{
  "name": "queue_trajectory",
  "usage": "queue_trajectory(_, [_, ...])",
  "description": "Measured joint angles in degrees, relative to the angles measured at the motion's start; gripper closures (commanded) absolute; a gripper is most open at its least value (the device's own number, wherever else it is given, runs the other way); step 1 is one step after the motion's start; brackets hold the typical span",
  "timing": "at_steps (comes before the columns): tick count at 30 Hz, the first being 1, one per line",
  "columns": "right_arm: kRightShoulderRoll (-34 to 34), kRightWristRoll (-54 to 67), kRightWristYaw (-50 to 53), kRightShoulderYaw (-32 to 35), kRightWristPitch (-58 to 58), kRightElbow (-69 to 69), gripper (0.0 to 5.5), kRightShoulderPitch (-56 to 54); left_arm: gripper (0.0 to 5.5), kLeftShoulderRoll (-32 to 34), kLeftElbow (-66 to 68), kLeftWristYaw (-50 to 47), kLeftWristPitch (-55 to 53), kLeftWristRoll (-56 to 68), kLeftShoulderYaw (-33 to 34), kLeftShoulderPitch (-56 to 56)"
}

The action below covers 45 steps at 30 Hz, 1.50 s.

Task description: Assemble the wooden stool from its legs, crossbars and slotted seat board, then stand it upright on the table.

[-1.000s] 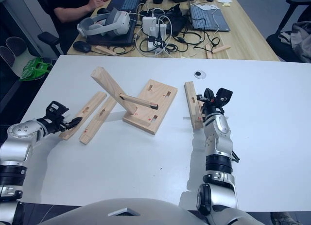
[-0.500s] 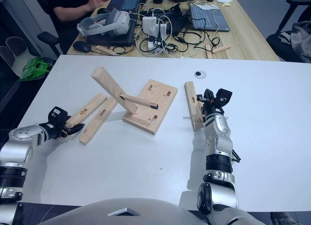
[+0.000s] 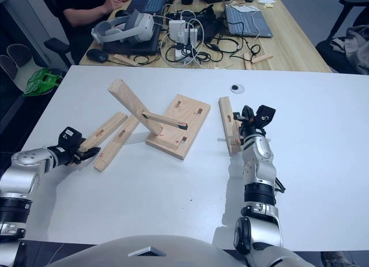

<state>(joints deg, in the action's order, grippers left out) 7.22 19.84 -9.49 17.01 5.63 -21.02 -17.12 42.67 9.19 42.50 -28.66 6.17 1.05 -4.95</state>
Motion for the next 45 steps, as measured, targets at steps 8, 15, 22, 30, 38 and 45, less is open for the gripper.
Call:
queue_trajectory(8, [0.0, 0.0, -0.1, 0.0, -0.6, -1.5, 5.50, -1.1, 3.39, 2.3, -0.3, 2.4, -0.9, -0.1, -2.5, 0.5])
queue_trajectory(15, [0.2, -0.1, -0.2, -0.1, -2.0, -2.6, 5.50, -1.9, 3.43, -5.2, 4.5, -8.9, 8.1, 0.1, 2.9, -2.5])
queue_trajectory(22, [5.2, 3.3, -1.5, -0.1, 7.0, 10.1, 5.50, -9.8, 3.44, -13.3, 0.5, -21.4, 22.1, 0.8, 9.2, -12.1])
queue_trajectory(30, [6.6, 16.5, -0.9, 1.7, 22.5, 22.0, 4.85, -19.3, 3.44, -13.3, -1.5, -21.4, 30.4, 1.3, 10.8, -20.7])
queue_trajectory(38, [-1.8, 35.9, 2.2, -0.6, 32.5, 35.1, 3.51, -24.1, 3.44, -13.5, -6.4, -9.9, 36.2, 1.8, 1.5, -33.1])
queue_trajectory(45, [-3.0, 42.4, 4.0, -0.6, 33.1, 38.0, 3.46, -23.9, 3.44, -13.9, -3.9, -1.8, 40.8, 3.0, -2.1, -34.3])
